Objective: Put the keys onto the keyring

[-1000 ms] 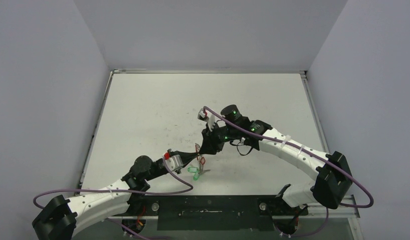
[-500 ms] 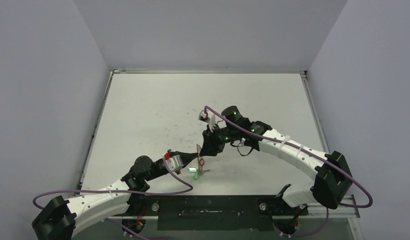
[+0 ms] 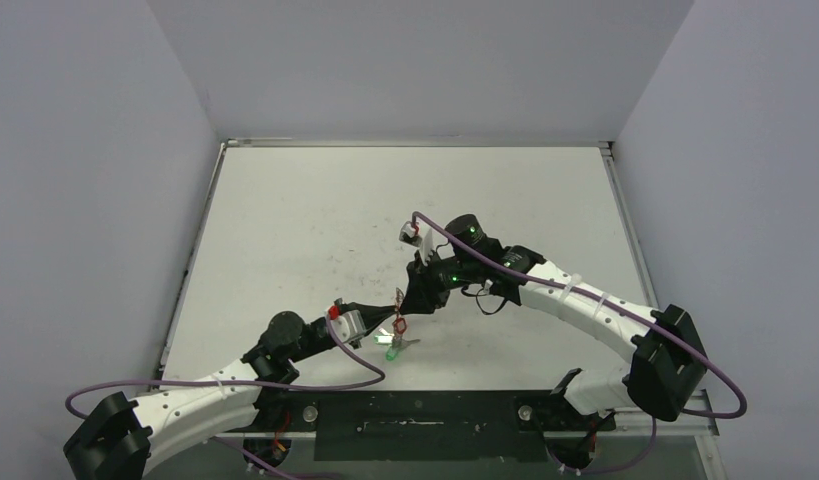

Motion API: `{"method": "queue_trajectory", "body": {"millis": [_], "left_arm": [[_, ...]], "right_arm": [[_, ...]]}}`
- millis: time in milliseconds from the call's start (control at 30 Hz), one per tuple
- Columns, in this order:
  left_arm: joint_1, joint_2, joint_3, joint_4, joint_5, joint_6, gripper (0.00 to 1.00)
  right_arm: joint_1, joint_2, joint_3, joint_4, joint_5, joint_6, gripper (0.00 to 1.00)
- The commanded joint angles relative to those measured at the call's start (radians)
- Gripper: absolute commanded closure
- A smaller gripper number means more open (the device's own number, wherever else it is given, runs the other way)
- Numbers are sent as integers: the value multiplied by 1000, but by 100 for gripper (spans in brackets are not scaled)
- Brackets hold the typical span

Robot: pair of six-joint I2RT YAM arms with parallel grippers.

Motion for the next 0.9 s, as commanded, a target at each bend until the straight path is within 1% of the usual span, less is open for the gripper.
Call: {"method": "queue_trajectory", "body": {"millis": [0,300,400,433,567,667,867], "left_arm": [[-2,-15,16,55,-13,10,100],[-2,-12,17,54,-14,14,100],[-2,-12,16,54,-16,14,100],[-2,-13,16,54,-16,14,100],[-2,-15,15,53,-18,15,100],[-2,-18,16,52,-20,17,100],[-2,-26,11,45,-23,16,100]], "right_arm": [[-4,-9,-9,74,-46,35,75],[-2,-3,-32,117,-68,79,75],[-1,0,-40,118,-69,82,76],[-1,0,-43,118,-70,81,78],[-1,1,-42,90,-60,64,93],[-3,-1,-36,49,-45,36,100],[-12,-8,-33,-4,-29,-5,100]]}}
